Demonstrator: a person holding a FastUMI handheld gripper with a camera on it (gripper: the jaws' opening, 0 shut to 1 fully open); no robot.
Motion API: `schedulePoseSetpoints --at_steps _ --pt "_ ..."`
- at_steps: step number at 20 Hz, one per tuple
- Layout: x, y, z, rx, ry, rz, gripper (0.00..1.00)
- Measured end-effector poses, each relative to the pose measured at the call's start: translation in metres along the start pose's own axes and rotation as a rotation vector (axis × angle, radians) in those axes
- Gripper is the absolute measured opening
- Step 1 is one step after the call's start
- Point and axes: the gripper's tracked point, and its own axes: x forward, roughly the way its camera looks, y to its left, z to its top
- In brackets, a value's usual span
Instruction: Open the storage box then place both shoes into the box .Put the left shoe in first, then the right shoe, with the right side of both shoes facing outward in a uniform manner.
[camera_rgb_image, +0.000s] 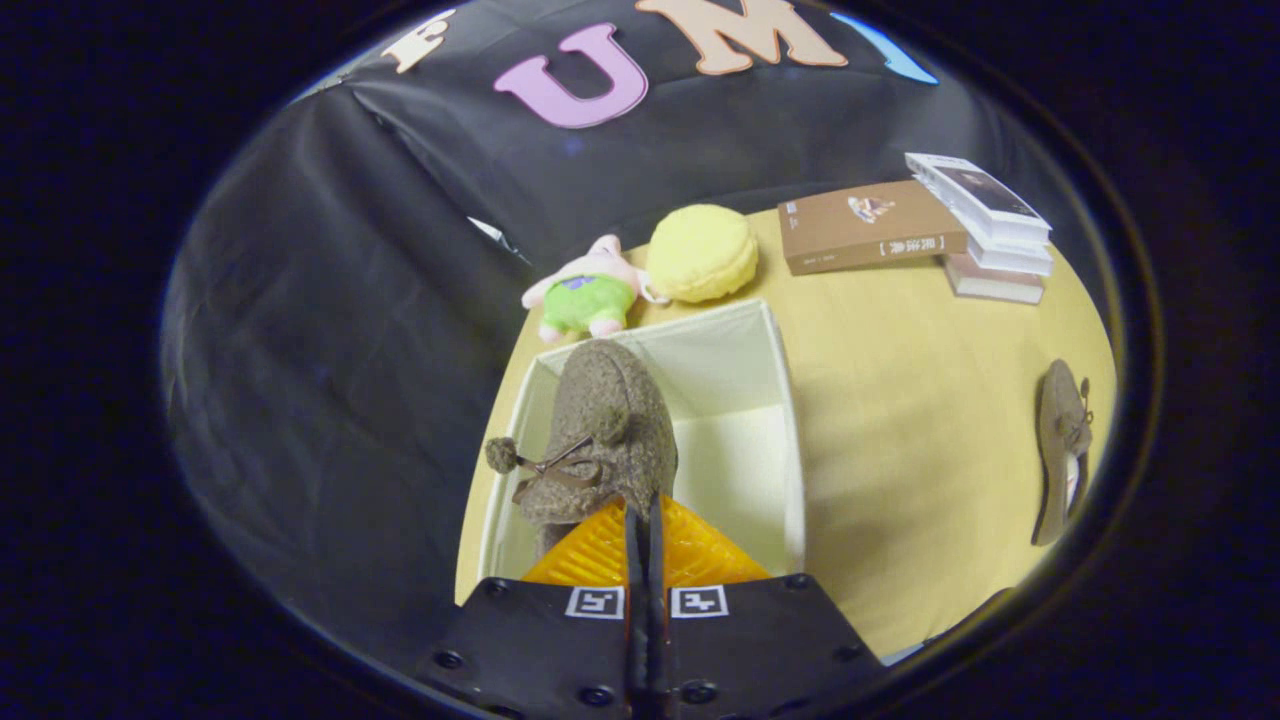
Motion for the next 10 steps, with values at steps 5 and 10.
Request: schedulePoseSetpoints --at_steps 5,10 --pt "0.033 0.001 -0.023 0.004 0.049 -0.065 0.03" --pt "0.056 0.004 -0.048 -0.043 0.130 -0.120 0.04"
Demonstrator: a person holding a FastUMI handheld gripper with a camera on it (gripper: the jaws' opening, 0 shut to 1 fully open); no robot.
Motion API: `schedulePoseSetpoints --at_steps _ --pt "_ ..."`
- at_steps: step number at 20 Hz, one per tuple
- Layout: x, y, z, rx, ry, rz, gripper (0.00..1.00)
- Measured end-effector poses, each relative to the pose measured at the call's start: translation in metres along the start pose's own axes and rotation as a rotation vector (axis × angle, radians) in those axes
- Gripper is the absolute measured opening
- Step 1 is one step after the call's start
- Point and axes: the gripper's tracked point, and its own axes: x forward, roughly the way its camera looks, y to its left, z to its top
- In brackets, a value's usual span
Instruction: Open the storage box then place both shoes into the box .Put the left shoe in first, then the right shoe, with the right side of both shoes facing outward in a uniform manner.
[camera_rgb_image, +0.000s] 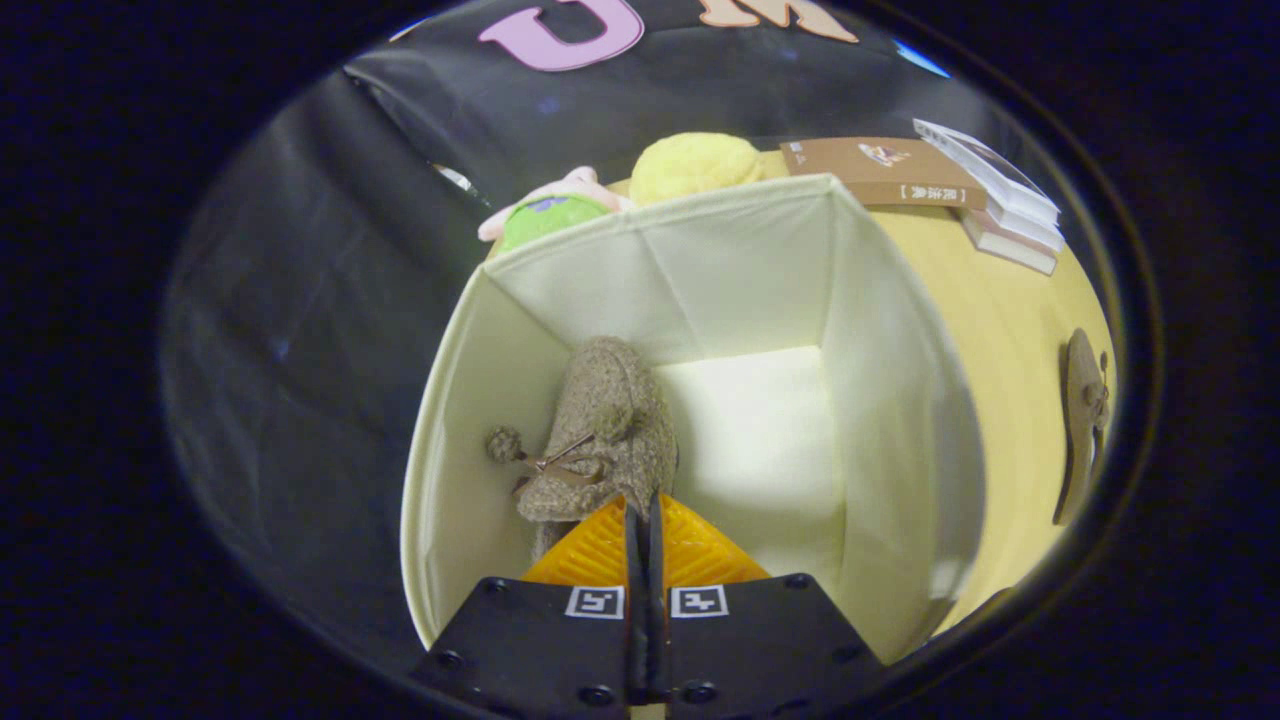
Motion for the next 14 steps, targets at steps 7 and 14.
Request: schedulePoseSetpoints --at_steps 7,14 --pt "0.016 0.004 -0.020 -0.154 0.049 -0.011 0.16" --pt "-0.024 0.021 -0.005 -0.221 -0.004 0.108 0.58"
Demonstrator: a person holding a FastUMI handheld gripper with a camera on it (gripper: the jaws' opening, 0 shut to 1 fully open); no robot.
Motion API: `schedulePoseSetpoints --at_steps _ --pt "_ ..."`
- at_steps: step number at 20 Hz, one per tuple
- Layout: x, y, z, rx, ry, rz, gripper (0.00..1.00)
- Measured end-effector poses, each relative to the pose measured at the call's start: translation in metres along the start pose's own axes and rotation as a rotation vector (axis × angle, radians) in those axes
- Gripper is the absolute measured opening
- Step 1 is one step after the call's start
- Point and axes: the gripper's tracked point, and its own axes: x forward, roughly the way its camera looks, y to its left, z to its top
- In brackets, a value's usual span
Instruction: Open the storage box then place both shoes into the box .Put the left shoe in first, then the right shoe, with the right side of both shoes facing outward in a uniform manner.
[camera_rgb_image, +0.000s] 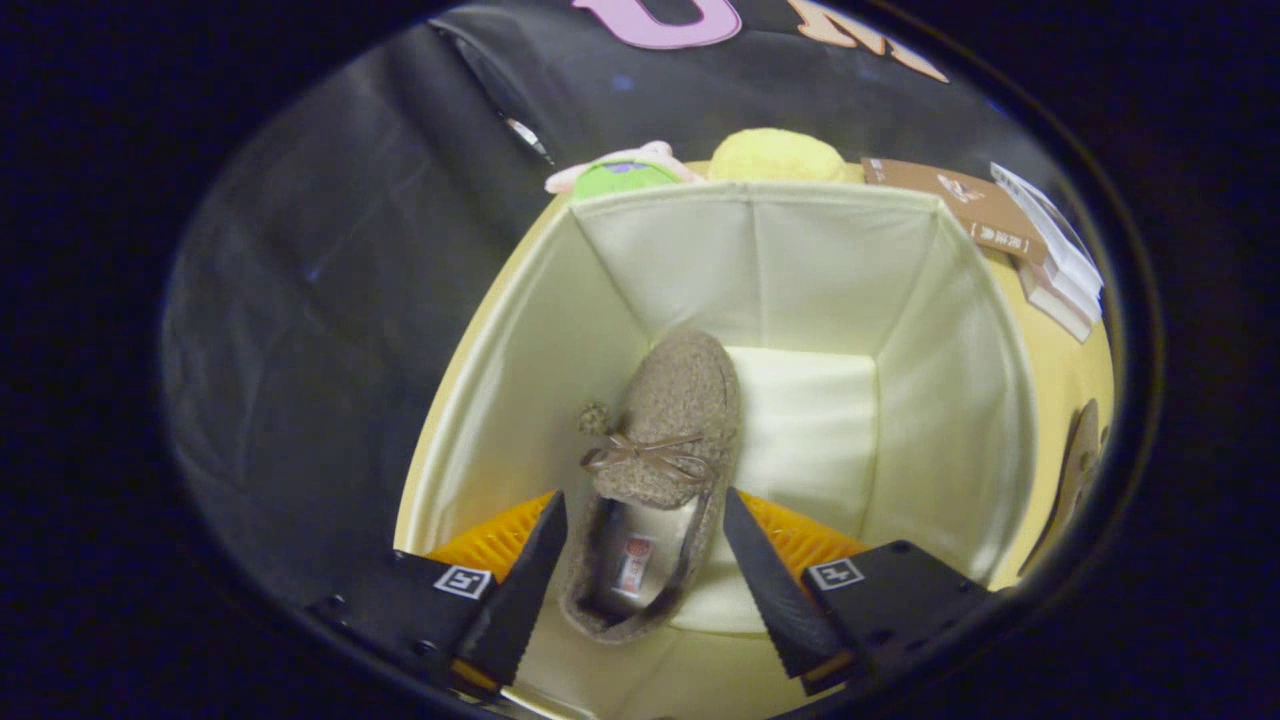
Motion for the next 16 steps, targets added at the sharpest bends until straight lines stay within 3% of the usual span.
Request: schedulePoseSetpoints --at_steps 7,11,16 --pt "-0.074 -0.014 0.027 -0.220 -0.182 0.030 1.00" --pt "-0.112 -0.045 0.041 -0.248 -0.301 0.007 1.00" --pt "-0.144 -0.109 0.045 -0.235 -0.391 -0.084 1.00"
